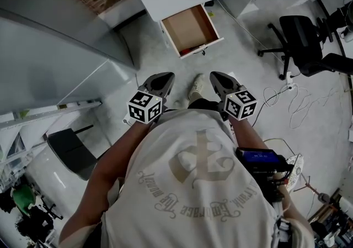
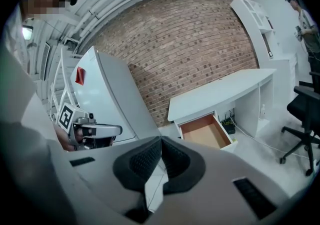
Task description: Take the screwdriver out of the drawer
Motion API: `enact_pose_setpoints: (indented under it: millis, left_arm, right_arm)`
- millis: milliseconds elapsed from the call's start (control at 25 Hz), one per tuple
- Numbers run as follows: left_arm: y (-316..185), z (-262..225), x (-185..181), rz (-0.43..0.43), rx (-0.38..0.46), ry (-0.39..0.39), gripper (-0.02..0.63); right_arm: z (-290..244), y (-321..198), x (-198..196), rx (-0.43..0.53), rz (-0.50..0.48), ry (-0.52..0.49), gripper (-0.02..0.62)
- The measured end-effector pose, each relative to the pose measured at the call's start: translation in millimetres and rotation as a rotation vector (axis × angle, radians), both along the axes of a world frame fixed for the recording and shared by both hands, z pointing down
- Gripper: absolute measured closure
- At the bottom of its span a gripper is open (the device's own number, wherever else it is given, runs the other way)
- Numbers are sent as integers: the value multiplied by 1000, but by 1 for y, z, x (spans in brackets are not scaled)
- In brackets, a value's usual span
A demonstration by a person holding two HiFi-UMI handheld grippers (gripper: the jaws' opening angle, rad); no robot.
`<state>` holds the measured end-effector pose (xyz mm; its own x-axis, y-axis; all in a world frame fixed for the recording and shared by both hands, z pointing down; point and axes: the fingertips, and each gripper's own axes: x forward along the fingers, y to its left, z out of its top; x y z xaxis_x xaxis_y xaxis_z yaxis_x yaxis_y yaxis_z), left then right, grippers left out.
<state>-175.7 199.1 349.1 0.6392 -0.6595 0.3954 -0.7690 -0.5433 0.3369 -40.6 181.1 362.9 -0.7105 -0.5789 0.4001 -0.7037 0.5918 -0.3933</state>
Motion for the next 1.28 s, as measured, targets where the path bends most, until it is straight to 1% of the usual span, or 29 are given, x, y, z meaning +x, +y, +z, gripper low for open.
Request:
enact_pose_setpoints:
  millis: [160,440,720,880,1120,1280]
  left_arm:
    - [-40,12,8,3,-34,-14,584]
    - [-85,17,17,20,-58,-39,584]
    - [-134,21,39,52,-81,-47,584]
    - [-153,26,49,72,-101,-66,584]
    - [-171,41,54,77,-153,-102,584]
    - [-185,45,61,77,-175,-122,584]
  right_arm:
    - [11,-46,8,-19,4,-1,572]
    - [21,-95,19,-40,14,-5,572]
    - [29,-143,31,-59,17,-9,572]
    - [35,-166,36,-76,15,-14,572]
    - [42,-192,37,-100,-18,-22,572]
    - [48,-214,46,-110,-18,-28,572]
